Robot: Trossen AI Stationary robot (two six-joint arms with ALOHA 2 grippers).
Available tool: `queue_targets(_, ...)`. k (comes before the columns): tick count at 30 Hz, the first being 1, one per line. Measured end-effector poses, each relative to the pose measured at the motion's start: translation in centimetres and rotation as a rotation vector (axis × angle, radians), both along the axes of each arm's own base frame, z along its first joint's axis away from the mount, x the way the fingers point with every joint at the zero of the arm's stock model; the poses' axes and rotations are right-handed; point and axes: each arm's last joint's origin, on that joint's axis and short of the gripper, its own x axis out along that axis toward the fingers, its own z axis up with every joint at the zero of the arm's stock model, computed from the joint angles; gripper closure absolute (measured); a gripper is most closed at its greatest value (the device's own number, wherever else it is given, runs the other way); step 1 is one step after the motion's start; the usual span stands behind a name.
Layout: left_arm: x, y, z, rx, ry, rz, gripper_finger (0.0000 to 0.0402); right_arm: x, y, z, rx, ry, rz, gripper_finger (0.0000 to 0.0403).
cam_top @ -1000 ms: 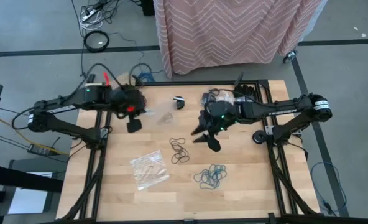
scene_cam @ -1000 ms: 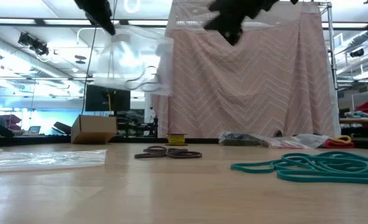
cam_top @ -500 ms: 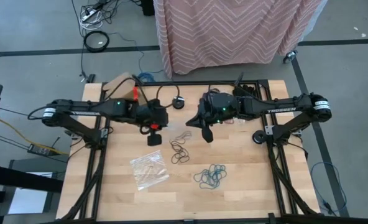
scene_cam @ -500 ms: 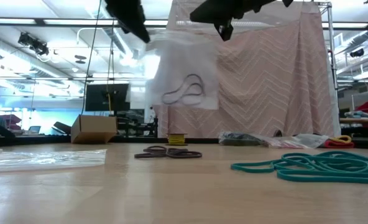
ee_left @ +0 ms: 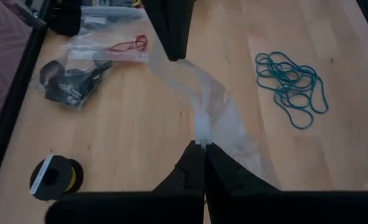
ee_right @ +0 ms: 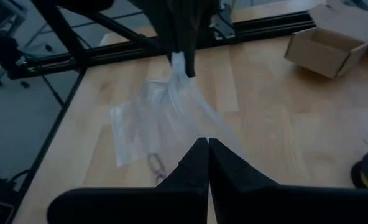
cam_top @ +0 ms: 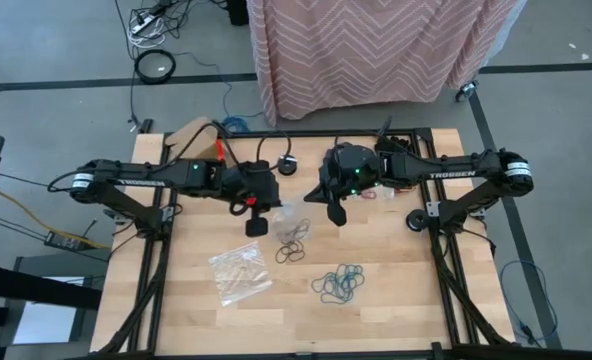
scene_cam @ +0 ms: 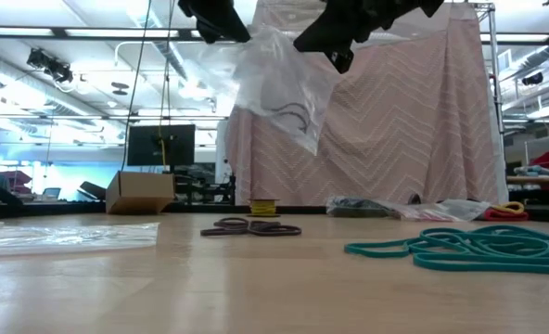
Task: Sort rubber bands
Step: Put the violet rubber band into the transparent bag
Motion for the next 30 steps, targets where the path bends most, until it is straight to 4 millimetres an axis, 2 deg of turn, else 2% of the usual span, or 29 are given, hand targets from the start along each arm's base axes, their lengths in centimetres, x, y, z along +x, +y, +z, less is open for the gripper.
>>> queue_targets(6, 0.1, -0.1, -0.2, -0.01, 0.012, -0.021, 0.0402, -0.1, -0.2, 0.0, 0.007, -0.003, 0.047, 0.0403)
queue_targets(17, 1.5, -0.2, -1.9, -0.028, 0.064, -0.065, 0.0402, -0.4, -0.5, -0.4, 0.031, 0.039, 0.093, 0.0403)
queue_targets(30, 2.0, 0.4, -1.5, -0.019, 0.004, -0.044, 0.0402, -0.6, -0.1, -0.8, 0.034, 0.093, 0.12, 0.0403)
